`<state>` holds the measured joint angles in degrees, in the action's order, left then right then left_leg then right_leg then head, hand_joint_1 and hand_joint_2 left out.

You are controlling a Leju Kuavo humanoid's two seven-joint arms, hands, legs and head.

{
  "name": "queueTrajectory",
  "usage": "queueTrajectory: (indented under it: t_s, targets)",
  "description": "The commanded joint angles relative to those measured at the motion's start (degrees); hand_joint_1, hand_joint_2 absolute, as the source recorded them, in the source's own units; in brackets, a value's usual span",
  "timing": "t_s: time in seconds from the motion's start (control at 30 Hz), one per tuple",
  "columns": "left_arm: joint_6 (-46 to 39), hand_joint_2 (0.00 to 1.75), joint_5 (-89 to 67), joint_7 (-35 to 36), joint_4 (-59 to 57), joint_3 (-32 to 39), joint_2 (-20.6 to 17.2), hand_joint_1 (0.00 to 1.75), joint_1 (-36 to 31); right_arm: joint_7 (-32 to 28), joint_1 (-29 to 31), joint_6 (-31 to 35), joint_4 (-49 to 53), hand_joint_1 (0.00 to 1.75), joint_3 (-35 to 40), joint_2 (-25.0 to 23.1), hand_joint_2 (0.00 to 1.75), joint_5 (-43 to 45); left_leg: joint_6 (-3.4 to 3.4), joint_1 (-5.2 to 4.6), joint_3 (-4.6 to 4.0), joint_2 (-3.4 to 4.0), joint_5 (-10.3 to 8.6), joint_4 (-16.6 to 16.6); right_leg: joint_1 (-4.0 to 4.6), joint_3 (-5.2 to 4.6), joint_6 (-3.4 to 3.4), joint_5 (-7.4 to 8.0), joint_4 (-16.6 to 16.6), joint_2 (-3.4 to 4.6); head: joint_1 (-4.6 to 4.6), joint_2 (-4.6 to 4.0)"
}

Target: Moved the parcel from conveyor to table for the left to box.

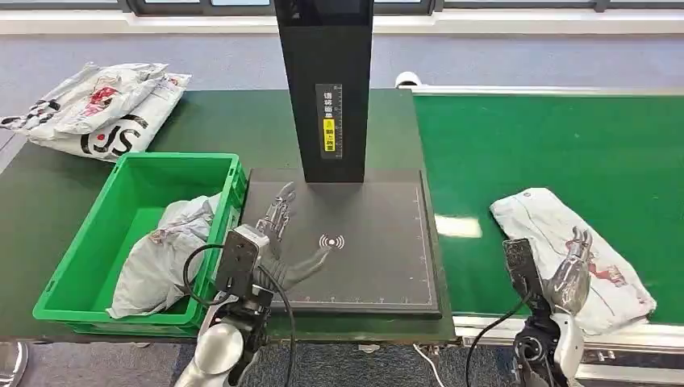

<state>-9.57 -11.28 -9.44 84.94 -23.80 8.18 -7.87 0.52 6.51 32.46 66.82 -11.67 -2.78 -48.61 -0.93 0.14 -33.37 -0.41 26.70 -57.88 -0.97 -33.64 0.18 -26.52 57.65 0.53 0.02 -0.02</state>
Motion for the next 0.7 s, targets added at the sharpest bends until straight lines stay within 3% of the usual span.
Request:
queueTrajectory:
  t_s: [0.03, 0.7]
  targets:
    - [0.7, 1.75, 0.8, 0.2, -5.2, -2.8, -1.2, 0.0, -2.4, 1.7, 5.9, 5.1, -20.7, 0.0, -6.1, 2.6, 1.75, -2.8, 0.01, 0.05, 0.12, -0.06, -0.02, 0.1, 0.06, 0.18, -0.02, 0.02, -0.1, -0.11, 0.0, 0.02]
    - [0.2, 1.75, 0.5, 0.2, -3.9, -0.2, -1.3, 0.0, -1.3, 8.1, 10.5, 7.5, -31.3, 0.0, -12.2, 5.2, 1.75, -16.1, 0.04, 0.02, 0.07, 0.03, 0.01, 0.1, 0.0, 0.13, -0.02, 0.03, -0.1, -0.02, 0.0, 0.02]
